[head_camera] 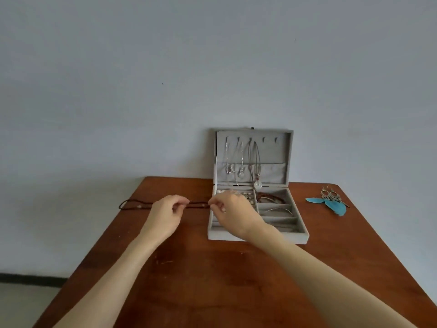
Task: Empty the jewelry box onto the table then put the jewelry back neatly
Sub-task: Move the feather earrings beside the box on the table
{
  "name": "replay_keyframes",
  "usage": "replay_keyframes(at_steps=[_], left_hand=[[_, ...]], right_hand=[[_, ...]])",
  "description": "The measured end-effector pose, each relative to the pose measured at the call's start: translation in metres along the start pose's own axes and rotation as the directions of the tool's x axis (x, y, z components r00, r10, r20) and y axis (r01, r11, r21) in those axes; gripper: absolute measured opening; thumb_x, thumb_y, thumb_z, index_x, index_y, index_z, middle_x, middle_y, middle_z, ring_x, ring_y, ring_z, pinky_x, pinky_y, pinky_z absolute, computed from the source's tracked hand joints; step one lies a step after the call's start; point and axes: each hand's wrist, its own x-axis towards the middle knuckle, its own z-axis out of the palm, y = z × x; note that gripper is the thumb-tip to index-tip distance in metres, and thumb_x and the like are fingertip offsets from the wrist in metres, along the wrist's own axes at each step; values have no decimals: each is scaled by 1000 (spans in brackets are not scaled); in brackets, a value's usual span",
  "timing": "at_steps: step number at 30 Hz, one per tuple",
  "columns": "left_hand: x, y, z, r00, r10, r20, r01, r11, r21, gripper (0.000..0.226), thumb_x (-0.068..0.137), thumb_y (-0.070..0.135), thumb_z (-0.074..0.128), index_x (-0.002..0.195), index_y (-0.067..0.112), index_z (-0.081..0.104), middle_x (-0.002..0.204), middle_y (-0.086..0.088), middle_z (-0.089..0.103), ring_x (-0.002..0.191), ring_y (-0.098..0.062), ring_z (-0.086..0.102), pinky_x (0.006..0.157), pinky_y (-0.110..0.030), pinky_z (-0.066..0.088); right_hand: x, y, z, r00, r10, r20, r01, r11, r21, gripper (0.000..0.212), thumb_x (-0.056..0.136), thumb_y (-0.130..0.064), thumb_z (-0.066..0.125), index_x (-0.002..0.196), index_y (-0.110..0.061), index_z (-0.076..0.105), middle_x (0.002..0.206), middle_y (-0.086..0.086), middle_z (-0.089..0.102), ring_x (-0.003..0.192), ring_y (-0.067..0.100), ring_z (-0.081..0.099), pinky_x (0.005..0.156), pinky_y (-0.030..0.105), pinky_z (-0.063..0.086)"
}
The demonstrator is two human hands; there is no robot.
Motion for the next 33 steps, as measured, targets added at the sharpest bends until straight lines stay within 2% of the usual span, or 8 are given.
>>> replay_keyframes(at_steps=[4,7,12,16,23,26,29,33], left_hand=[[4,-38,0,997,31,75,-52,954,297,35,94,15,46,129,18,54,130,0,53,123,-20,44,102,-33,38],[6,-47,1,993,68,93,-99,917,386,37,95,16,44,131,18,51,128,-1,52,118,-20,46,98,-35,41],[0,-51,-2,985,164,53,-172,893,415,38,91,1,46,124,15,58,110,-3,57,104,-18,51,83,-28,48],[-4,-49,-6,981,153,118,-190,877,441,34,92,5,43,123,14,55,112,-2,56,107,-18,50,88,-28,45],[-16,-20,-39,982,116,146,-128,989,74,30,92,11,48,117,24,60,93,12,49,78,-4,52,66,-12,39],[-16,1,-56,982,165,95,-163,986,-26,28,93,12,50,112,27,63,89,18,48,80,6,51,66,-10,41],[-14,12,-68,990,121,78,-118,992,-41,24,90,14,56,108,26,66,89,20,51,82,7,52,69,-8,41],[-23,29,-72,971,100,215,-81,992,-92,16,87,30,60,101,31,69,82,19,64,82,4,60,82,-19,44]], right_hand=[[22,-11,30,995,-56,81,78,952,-297,34,96,-22,40,124,-15,57,126,6,56,120,25,46,105,39,30],[34,-15,51,985,-2,172,78,895,-440,36,96,-23,37,127,-13,52,133,7,50,128,27,39,113,43,14],[35,-17,70,987,80,140,-10,897,-443,32,93,-16,42,121,-13,55,128,7,49,123,28,41,113,53,7],[31,-20,70,996,49,76,-9,889,-458,27,89,-14,48,113,-12,59,120,7,54,119,27,43,112,49,12],[5,-30,70,998,-56,36,65,948,-311,27,92,-28,50,105,-10,65,112,7,61,116,26,45,111,43,15],[-3,-37,53,998,61,-7,-61,995,79,17,92,-22,48,94,-12,61,94,5,70,89,20,57,95,31,36],[-1,-36,16,953,282,111,-281,686,671,18,93,-11,43,78,-9,53,69,4,67,66,17,58,77,33,49],[-9,-5,-48,923,307,230,-307,232,923,24,94,-9,45,71,-9,51,53,-1,39,50,14,44,64,29,51]])
